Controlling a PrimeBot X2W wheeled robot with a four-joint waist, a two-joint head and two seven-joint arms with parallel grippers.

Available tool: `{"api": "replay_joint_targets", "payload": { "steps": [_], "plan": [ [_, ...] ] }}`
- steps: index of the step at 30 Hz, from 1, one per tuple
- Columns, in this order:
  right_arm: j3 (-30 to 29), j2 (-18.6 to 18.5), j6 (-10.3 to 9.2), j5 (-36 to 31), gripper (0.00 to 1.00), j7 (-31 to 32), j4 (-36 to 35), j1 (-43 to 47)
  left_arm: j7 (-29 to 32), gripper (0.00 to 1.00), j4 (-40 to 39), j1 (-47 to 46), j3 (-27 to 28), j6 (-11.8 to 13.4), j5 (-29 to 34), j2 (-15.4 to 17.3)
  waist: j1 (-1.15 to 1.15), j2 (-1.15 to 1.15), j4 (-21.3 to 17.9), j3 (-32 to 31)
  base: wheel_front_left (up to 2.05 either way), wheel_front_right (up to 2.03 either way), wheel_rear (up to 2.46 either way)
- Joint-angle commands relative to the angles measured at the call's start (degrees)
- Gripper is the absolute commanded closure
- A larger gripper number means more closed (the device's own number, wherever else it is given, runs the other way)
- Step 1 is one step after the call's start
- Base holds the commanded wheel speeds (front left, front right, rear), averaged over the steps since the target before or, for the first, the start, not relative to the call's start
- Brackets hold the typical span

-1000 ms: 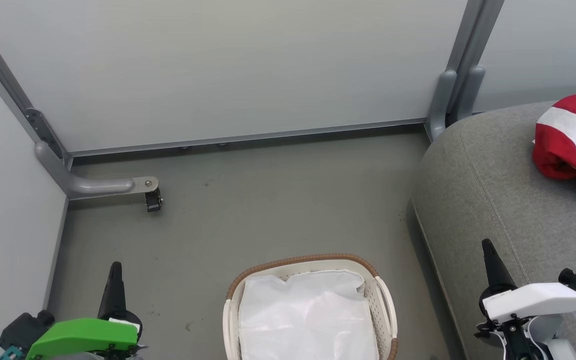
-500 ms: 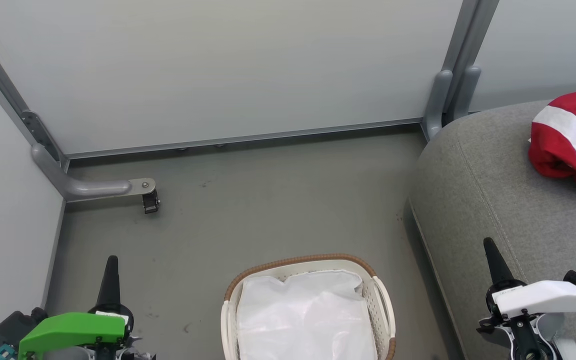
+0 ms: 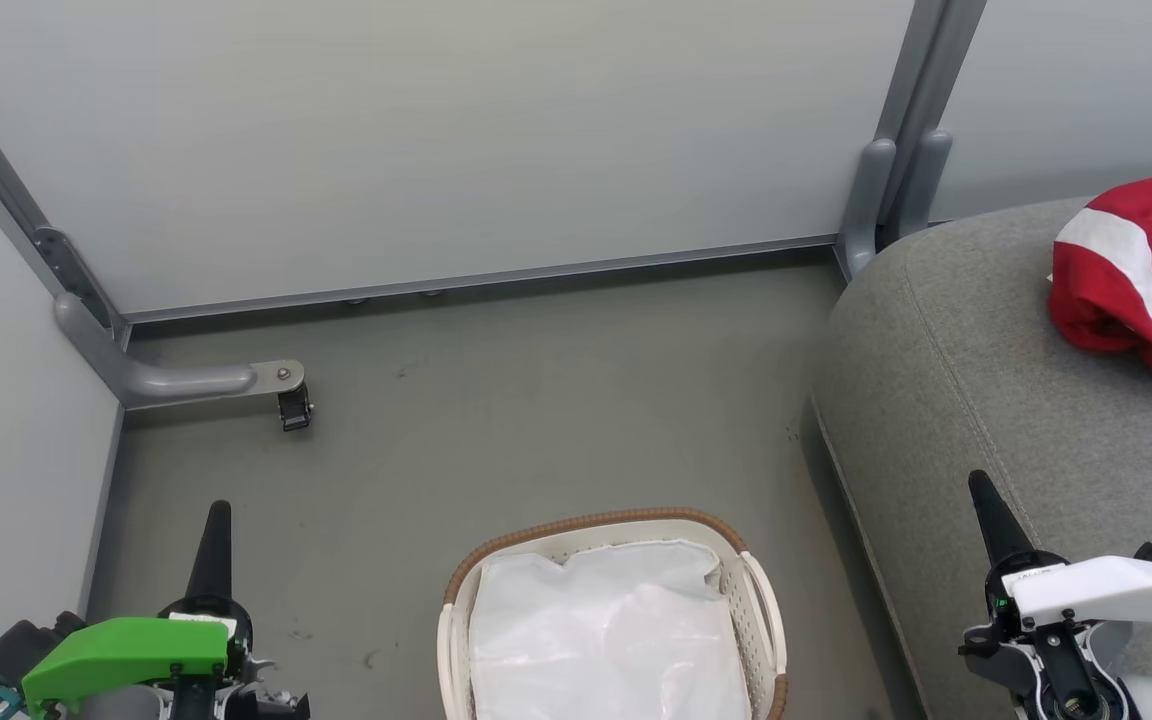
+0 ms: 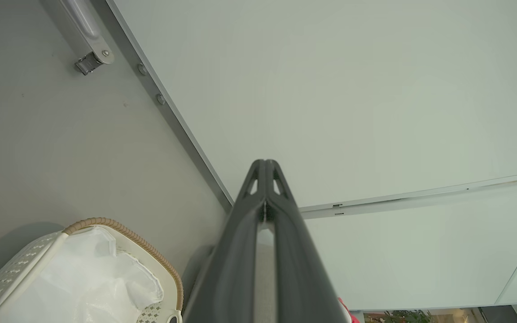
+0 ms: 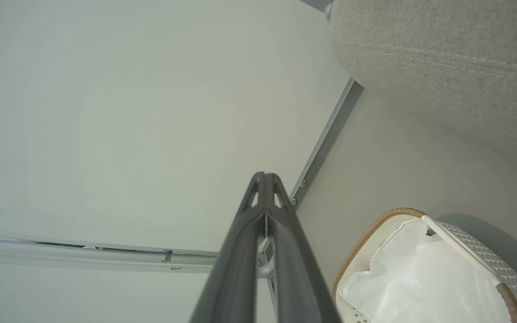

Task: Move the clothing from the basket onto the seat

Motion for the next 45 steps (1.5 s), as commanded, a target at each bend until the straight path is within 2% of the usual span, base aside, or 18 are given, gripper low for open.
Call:
{"api": "replay_joint_targets", "payload": {
  "steps": [1,36,45],
  "plan": [
    [-0.3,-0.3,-0.02,1.4,1.0,0.3,-0.5,-1.0,0.3,1.0,-0.5,-1.5,0.4,-0.1,-1.2,0.4,0.0,0.14,-0.1,0.0,0.0,0.0,0.0],
    [-1.8,-0.4,-0.02,16.3,1.0,4.3,-0.4,-1.5,4.6,1.0,-0.9,-3.0,2.5,-0.2,-14.1,0.1,0.0,0.2,-1.4,-0.2,0.0,0.0,0.0],
    [-2.0,-0.5,-0.02,18.2,1.0,4.9,-0.4,-1.6,5.3,1.0,-0.9,-3.2,2.8,-0.2,-15.7,0.0,0.0,0.21,-1.6,-0.2,0.0,0.0,0.0]
  ]
}}
